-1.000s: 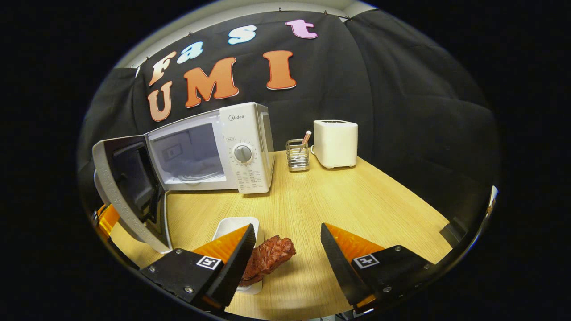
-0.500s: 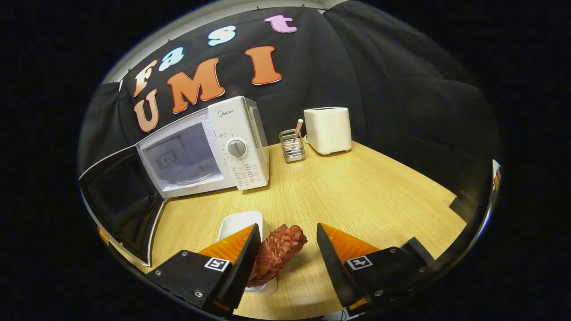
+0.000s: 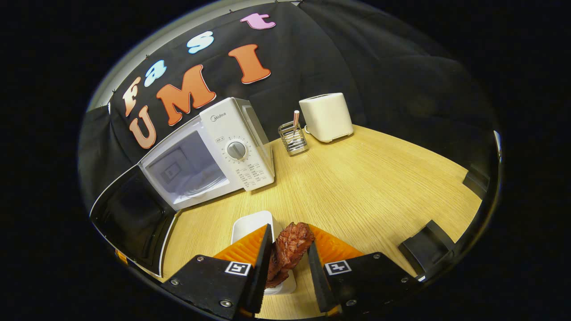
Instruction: Open the microwave oven with the left hand, put the food in, and close the microwave oven.
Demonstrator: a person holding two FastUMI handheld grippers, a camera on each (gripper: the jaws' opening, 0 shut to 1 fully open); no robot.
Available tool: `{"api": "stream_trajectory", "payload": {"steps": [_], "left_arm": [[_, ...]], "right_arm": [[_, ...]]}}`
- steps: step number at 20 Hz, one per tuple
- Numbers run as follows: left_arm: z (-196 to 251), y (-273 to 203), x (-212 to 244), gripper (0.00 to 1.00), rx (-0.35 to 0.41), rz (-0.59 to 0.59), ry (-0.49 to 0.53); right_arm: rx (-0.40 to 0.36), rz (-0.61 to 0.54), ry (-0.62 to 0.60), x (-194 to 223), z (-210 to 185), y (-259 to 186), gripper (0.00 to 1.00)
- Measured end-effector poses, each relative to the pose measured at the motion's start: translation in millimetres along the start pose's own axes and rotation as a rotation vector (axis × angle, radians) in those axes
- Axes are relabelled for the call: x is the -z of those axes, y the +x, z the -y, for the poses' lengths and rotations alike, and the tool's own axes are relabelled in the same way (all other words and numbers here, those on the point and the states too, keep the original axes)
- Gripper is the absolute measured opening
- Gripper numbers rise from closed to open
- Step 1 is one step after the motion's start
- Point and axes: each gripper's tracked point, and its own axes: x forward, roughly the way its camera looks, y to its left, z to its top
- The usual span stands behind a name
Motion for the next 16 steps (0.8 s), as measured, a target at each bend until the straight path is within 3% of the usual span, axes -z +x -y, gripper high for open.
{"api": "stream_trajectory", "payload": {"steps": [3, 4, 5, 6, 8, 9, 11, 12, 13, 16], "left_arm": [[-7, -1, 0, 0.09, -0.011, -0.007, -0.012], [-7, -1, 0, 0.11, -0.011, -0.012, -0.007], [-8, 0, 0, 0.12, -0.015, -0.010, 0.003], [-7, 1, -1, 0.15, -0.011, -0.016, 0.004], [-5, 1, -1, 0.38, -0.011, -0.023, 0.014], [-7, -1, -1, 0.37, -0.017, -0.027, 0.025], [-11, -5, 0, 0.47, -0.029, -0.044, 0.049], [-10, -7, 1, 0.65, -0.020, -0.052, 0.057], [-8, -11, 3, 0.71, -0.009, -0.068, 0.072], [-13, -20, 12, 0.70, -0.004, -0.100, 0.095]], "right_arm": [[-0.014, -0.017, 0.026, -2, -4, -2, 0.35], [-0.026, -0.016, 0.040, -6, -8, -5, 0.27], [-0.047, -0.010, 0.049, -10, -16, -7, 0.28], [-0.069, -0.007, 0.049, -13, -24, -10, 0.23], [-0.092, -0.006, 0.028, -16, -35, -15, 0.17], [-0.097, -0.012, 0.007, -15, -40, -17, 0.16], [-0.094, 0.002, -0.029, -22, -47, -22, 0.14], [-0.093, 0.007, -0.054, -28, -50, -26, 0.14], [-0.077, 0.015, -0.082, -33, -49, -29, 0.14], [-0.063, 0.062, -0.118, -57, -57, -36, 0.14]]}}
